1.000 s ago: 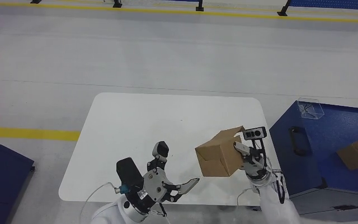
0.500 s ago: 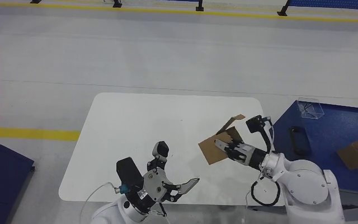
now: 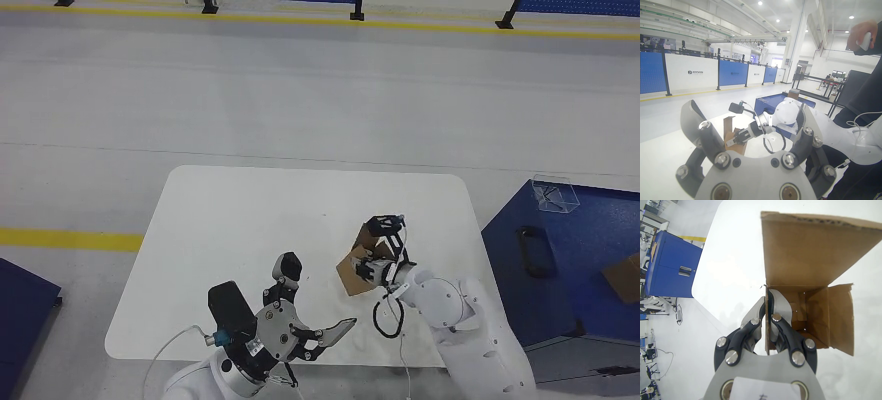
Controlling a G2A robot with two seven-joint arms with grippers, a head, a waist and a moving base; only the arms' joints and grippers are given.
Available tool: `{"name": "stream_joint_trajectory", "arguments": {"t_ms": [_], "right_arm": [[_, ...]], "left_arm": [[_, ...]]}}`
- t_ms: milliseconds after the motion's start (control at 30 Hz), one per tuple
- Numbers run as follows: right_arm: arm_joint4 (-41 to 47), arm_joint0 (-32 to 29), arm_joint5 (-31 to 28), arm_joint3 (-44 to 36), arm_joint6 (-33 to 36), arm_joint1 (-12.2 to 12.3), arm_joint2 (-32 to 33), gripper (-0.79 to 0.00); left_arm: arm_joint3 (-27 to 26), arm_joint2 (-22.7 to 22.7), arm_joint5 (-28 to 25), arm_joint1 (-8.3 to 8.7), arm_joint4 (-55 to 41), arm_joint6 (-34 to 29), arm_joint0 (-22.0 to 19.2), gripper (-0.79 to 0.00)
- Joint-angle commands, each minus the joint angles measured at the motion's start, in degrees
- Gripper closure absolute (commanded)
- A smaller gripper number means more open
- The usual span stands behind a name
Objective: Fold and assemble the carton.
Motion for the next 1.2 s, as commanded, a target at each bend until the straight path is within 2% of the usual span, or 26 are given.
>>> {"name": "stream_joint_trajectory", "arguments": {"t_ms": [0, 100, 200, 400, 500, 667, 867, 1167], "right_arm": [[1.1, 0.2, -0.5, 1.4, -1.7, -0.3, -1.6, -0.785], [3.4, -0.7, -1.7, 1.0, -2.8, -0.4, -2.3, -0.785], [6.1, -2.3, -4.5, -2.9, -2.7, 0.0, -0.1, -0.785], [13.6, -8.2, -13.7, -12.8, -1.8, 1.6, 11.3, -0.785], [14.7, -9.9, -20.6, -13.7, -3.9, 2.4, 17.5, -0.785], [11.6, -9.5, -28.6, -7.1, -7.2, 3.3, 22.2, -0.785], [5.6, -1.8, -37.1, 7.8, -13.9, 3.5, 18.9, -0.785], [5.7, -1.3, -37.8, 8.5, -14.1, 3.4, 18.6, -0.785]], "left_arm": [[0.0, 0.0, 0.0, 0.00, 0.0, 0.0, 0.0, -0.785], [0.0, 0.0, 0.0, 0.00, 0.0, 0.0, 0.0, -0.785], [0.0, 0.0, 0.0, 0.00, 0.0, 0.0, 0.0, -0.785], [0.0, 0.0, 0.0, 0.00, 0.0, 0.0, 0.0, -0.785], [0.0, 0.0, 0.0, 0.00, 0.0, 0.0, 0.0, -0.785], [0.0, 0.0, 0.0, 0.00, 0.0, 0.0, 0.0, -0.785], [0.0, 0.0, 0.0, 0.00, 0.0, 0.0, 0.0, -0.785], [0.0, 0.0, 0.0, 0.00, 0.0, 0.0, 0.0, -0.785]]}}
